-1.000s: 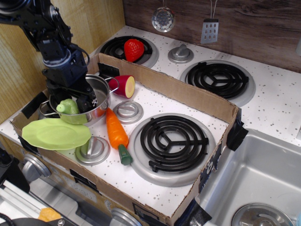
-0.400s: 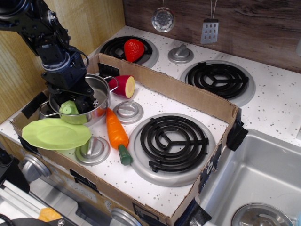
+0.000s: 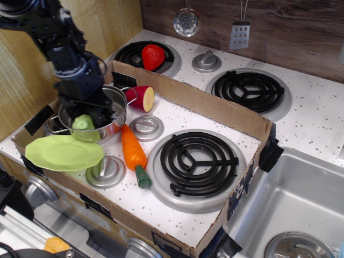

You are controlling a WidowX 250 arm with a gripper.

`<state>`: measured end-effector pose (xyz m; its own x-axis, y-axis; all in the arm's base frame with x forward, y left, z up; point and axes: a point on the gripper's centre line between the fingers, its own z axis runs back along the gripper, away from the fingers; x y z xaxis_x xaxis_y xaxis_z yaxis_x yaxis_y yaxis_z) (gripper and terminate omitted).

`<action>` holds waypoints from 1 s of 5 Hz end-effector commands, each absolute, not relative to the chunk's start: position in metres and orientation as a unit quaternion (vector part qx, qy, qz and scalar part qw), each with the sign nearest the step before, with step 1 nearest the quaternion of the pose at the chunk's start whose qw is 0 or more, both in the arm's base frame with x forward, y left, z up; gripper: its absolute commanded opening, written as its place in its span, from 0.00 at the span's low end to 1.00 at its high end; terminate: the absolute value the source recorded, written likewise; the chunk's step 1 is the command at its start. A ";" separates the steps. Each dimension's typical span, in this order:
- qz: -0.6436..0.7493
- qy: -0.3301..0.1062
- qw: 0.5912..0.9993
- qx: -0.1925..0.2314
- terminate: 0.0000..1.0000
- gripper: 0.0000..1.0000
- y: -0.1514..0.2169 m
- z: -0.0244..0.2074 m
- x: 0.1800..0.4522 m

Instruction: Take broccoli out of pan

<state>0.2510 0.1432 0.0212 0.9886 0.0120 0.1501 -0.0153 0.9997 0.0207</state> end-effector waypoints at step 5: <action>0.064 -0.053 0.989 0.121 0.00 0.00 0.063 0.139 0.280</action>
<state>0.2727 0.0602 0.1257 0.9898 0.1142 0.0856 -0.1308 0.9655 0.2252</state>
